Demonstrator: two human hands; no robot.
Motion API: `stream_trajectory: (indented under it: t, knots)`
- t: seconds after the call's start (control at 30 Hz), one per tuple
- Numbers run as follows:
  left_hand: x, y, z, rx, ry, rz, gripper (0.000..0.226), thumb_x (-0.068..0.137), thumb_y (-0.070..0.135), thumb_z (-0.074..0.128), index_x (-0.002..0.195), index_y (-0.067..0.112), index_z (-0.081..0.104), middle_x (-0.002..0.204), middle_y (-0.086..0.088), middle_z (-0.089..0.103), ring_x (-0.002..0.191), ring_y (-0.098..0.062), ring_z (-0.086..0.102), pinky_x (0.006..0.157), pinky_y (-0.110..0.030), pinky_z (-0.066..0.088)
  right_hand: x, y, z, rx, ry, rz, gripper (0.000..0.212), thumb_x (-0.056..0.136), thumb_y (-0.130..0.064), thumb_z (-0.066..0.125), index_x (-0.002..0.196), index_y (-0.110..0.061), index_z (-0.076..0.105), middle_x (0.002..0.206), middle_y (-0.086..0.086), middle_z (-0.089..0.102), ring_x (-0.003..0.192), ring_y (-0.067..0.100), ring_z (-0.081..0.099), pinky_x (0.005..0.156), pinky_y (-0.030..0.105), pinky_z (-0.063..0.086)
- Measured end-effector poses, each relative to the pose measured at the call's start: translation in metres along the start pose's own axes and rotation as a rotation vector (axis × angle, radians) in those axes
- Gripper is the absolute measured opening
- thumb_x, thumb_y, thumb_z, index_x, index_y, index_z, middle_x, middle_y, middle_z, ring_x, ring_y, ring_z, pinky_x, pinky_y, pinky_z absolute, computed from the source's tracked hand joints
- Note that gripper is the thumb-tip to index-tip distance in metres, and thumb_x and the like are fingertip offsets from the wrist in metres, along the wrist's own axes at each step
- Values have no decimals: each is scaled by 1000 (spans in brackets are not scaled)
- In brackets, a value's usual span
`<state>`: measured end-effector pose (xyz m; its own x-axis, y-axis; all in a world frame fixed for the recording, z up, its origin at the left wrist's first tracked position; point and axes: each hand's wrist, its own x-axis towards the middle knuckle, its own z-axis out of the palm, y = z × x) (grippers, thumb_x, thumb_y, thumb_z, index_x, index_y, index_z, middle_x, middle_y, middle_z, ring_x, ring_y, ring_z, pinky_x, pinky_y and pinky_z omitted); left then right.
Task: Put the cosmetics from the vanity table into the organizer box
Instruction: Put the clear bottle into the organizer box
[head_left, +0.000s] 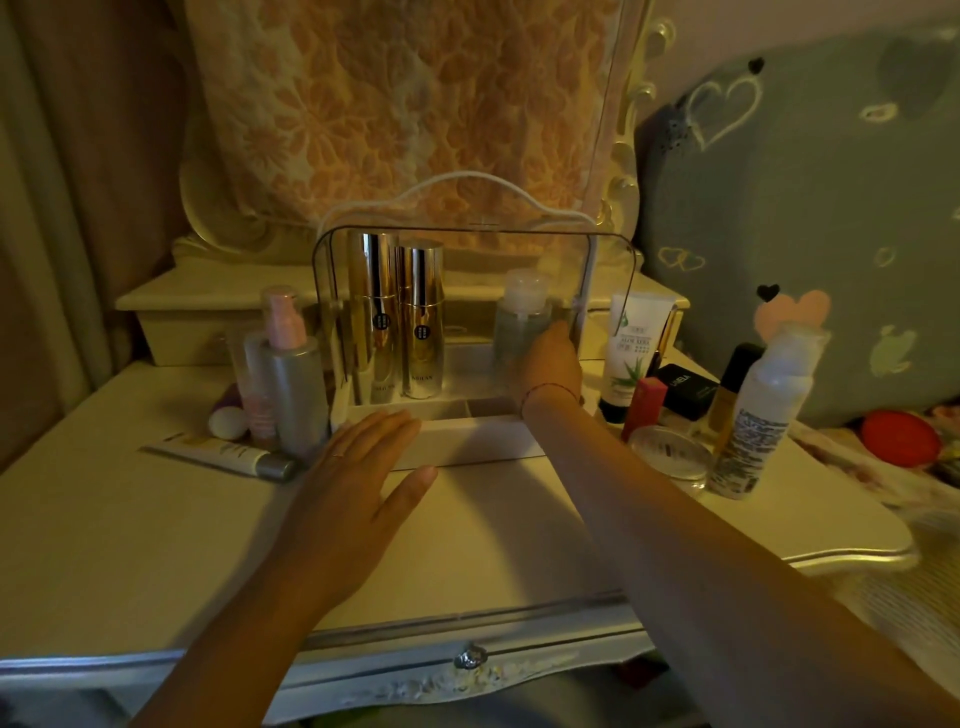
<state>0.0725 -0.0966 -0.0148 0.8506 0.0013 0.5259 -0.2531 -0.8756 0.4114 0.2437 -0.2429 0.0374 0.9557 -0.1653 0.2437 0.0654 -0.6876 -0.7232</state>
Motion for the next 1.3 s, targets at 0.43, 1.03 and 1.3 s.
stream_trajectory:
  t: [0.43,1.03,1.3]
  knots:
    - [-1,2,1,3,-2,-6,65,84,57,32,139,24,36,148,7,32,134,1,15,108,-18,4,0,9,-17,-42,43,-118,72,84,-35,65,142,-12,29,125,14,58,112,35,57,84,43,48]
    - [0,1,-1,23,-14,23,76,78,65,21,139,22,37,148,6,33,133,3,15,109,-17,3,-58,48,-48,309,118,-378,34,78,-34,73,106,-25,55,73,-14,59,76,8,62,66,25,52]
    - [2,-1,1,123,-50,39,79,80,66,22,137,15,42,145,-4,40,136,-15,29,112,-26,10,-104,131,-123,407,592,-314,39,70,-27,80,95,-22,50,89,-5,49,81,16,48,70,16,39]
